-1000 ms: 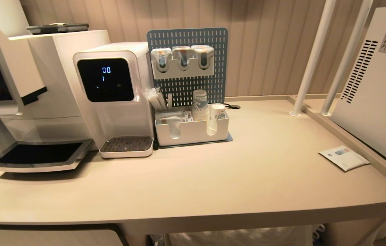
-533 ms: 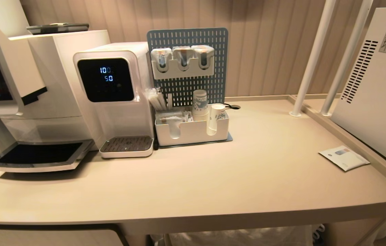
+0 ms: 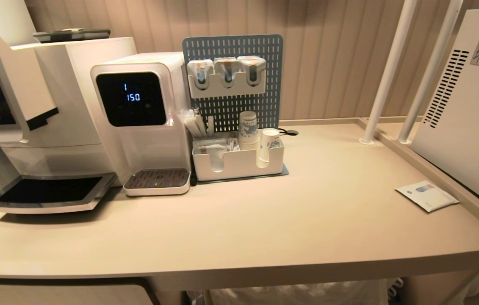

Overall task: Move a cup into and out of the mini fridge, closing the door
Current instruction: Put the yoghurt in the freezer

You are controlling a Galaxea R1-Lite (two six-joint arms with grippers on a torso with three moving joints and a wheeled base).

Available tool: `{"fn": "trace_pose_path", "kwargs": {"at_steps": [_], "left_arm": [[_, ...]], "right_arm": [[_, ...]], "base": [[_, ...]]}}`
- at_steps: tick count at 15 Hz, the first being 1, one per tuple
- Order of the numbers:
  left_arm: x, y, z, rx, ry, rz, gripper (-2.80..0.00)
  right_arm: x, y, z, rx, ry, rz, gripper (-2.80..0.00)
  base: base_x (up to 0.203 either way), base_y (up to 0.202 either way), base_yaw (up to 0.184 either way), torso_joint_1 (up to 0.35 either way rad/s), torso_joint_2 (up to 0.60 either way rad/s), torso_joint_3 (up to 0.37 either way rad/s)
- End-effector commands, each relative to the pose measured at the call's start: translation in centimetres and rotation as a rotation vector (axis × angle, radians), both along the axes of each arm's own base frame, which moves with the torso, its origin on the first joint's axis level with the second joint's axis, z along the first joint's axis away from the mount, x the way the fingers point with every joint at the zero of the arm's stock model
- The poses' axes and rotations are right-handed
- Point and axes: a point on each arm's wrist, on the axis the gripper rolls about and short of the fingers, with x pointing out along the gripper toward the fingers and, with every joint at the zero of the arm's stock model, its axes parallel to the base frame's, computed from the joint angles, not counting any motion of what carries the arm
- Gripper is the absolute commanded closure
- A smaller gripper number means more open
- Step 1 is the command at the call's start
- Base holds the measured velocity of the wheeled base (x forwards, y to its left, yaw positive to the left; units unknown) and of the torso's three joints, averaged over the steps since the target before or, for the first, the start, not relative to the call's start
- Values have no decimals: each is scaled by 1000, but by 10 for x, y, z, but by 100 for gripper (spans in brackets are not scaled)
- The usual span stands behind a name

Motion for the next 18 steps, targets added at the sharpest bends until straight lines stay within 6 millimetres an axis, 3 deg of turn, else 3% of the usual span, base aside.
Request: {"fn": "trace_pose_path", "kwargs": {"at_steps": [1, 12, 18], "left_arm": [[0, 0, 0, 0, 0, 0, 0], [0, 0, 0, 0, 0, 0, 0], [0, 0, 0, 0, 0, 0, 0]], "right_arm": [[2, 0, -7, -5, -9, -2, 0], [3, 1, -9, -19, -40, 27, 0], [-19, 2, -18, -38, -156, -36, 0]], "base": [[0, 0, 0, 0, 0, 0], [0, 0, 0, 0, 0, 0], [0, 0, 0, 0, 0, 0]]}}
